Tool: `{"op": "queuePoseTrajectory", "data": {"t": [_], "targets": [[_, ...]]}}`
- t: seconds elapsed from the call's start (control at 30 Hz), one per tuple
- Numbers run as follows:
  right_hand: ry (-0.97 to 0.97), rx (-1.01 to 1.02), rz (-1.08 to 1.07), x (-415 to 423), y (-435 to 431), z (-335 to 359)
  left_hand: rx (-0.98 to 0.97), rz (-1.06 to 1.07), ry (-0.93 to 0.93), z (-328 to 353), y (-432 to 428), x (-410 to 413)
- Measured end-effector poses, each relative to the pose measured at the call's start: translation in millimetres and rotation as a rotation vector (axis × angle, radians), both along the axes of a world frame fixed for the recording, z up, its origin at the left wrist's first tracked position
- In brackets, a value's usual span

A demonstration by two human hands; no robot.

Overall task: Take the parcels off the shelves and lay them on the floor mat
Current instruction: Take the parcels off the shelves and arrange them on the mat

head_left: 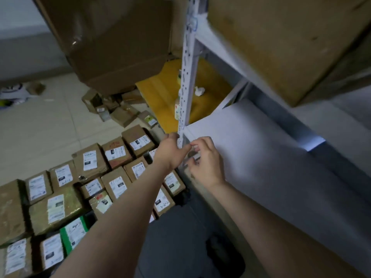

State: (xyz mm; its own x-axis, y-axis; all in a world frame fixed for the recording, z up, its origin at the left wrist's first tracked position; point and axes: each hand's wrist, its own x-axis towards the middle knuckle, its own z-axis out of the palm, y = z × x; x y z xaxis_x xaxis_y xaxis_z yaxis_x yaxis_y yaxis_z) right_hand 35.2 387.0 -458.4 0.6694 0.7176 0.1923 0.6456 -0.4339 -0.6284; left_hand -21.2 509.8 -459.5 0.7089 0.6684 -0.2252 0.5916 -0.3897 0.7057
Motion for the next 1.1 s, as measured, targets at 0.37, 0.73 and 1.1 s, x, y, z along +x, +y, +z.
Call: {"op": "queuePoseTrajectory", "data": {"t": [0.37, 0.73, 1.1], "targets": [[-0.029, 0.138, -0.021, 39.9, -64.7, 114.1, 0.146, -0.026, -0.412, 118.8, -65.5, 62.5], [0.707, 0.649, -0.428, 11.7, -26.5, 162.6, -0.49, 0.417, -0.658, 238.3, -67.1, 62.4], [0.916, 0.785, -0.557, -2.2, -17.0, 183.1, -0.712, 0.154, -0.389, 301.7, -77.2, 58.9]]}}
